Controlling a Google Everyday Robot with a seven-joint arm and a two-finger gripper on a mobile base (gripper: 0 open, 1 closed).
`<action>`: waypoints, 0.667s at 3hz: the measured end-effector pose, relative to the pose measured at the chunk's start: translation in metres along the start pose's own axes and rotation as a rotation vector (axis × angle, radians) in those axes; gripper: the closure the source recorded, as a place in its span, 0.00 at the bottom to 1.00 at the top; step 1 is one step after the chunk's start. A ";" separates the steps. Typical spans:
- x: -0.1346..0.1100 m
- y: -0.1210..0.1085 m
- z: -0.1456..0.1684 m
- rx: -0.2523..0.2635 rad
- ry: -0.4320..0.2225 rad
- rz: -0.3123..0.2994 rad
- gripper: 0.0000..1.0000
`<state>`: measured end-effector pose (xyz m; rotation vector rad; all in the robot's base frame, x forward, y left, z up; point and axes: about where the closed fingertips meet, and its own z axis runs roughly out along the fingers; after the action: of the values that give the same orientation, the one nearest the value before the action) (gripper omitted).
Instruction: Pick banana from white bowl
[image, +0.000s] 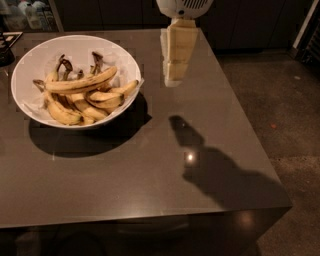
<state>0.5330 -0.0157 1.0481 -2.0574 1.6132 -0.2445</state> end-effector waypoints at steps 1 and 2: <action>-0.013 -0.013 0.013 -0.014 -0.033 -0.043 0.00; -0.015 -0.014 0.014 -0.014 -0.036 -0.047 0.00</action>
Offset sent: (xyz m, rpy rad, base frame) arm 0.0093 0.0137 -0.0065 0.0046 0.0112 0.0360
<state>0.5469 0.0043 1.0459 -2.0999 1.5505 -0.2118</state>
